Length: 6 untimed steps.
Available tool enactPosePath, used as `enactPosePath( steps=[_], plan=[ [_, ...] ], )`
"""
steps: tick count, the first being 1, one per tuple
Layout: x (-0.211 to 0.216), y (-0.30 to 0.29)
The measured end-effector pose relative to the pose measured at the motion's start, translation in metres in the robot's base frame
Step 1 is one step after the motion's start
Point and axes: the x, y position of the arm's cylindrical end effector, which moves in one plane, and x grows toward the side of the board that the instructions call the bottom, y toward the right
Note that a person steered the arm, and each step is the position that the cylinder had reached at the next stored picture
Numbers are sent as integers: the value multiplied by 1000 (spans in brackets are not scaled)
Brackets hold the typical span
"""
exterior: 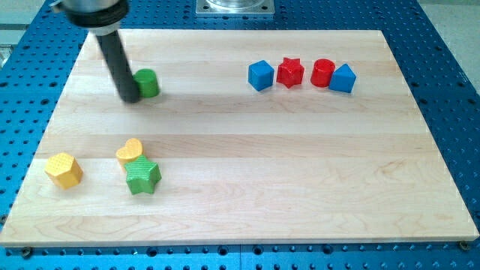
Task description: Move the green circle slightly down
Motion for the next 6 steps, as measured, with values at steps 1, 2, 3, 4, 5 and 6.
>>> enactPosePath(
  steps=[1,2,3,4,5,6],
  plan=[
    [-27,79],
    [-58,61],
    [-96,40],
    [-118,85],
    [-107,93],
    [-95,101]
  ],
)
